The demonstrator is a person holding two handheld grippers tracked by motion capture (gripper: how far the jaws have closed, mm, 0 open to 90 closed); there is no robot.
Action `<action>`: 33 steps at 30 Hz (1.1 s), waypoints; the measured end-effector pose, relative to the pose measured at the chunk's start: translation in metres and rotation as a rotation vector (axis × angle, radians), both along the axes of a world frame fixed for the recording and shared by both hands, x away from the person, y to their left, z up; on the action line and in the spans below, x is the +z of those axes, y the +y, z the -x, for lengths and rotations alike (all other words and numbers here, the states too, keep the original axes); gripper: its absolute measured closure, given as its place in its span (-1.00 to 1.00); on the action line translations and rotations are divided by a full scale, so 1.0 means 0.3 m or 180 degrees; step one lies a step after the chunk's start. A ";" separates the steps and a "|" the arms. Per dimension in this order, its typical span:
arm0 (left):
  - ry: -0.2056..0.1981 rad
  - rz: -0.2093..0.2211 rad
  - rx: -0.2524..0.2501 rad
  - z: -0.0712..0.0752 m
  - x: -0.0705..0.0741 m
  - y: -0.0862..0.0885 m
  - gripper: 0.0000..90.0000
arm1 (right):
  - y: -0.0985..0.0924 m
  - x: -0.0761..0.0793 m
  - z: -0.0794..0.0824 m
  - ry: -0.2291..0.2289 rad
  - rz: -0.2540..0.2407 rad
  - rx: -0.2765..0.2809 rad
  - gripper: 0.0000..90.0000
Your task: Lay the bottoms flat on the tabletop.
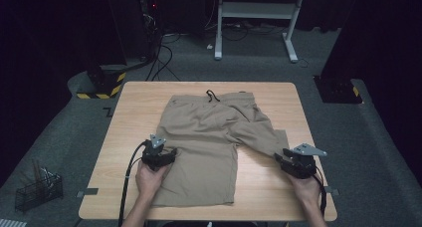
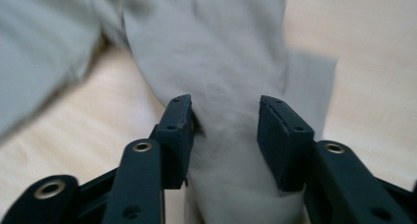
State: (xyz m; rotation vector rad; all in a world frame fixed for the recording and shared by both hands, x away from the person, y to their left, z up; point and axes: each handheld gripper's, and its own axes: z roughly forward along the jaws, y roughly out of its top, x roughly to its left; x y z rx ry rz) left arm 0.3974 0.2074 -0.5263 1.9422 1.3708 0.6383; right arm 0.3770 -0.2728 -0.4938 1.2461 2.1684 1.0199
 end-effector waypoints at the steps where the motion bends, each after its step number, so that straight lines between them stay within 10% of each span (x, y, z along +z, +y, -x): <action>1: -0.0004 0.0002 0.0000 0.000 0.000 0.000 -0.24 | 0.004 -0.015 0.001 0.0066 0.0101 0.0015 0.28; 5: -0.0002 0.0004 0.0001 0.000 0.000 0.000 -0.24 | 0.017 -0.042 0.004 0.0120 0.0285 0.0168 0.92; 11: -0.0001 0.0007 0.0001 0.000 0.000 0.000 -0.24 | 0.033 0.017 0.010 -0.0082 0.0190 0.0245 0.97; 18: -0.0001 0.0008 0.0000 0.000 0.000 0.000 -0.24 | -0.027 0.018 0.019 -0.0085 -0.0129 0.0079 0.16; 24: -0.0004 0.0006 0.0001 0.000 0.000 0.000 -0.25 | -0.049 -0.027 0.058 0.0097 0.0116 0.0155 -0.08; 30: -0.0002 0.0005 0.0001 0.000 0.000 0.000 -0.25 | -0.036 -0.055 0.049 0.0345 0.0209 0.0181 0.91; 33: -0.0002 0.0005 0.0000 0.000 0.000 0.000 -0.25 | -0.026 -0.037 0.045 0.0277 0.0126 0.0240 0.97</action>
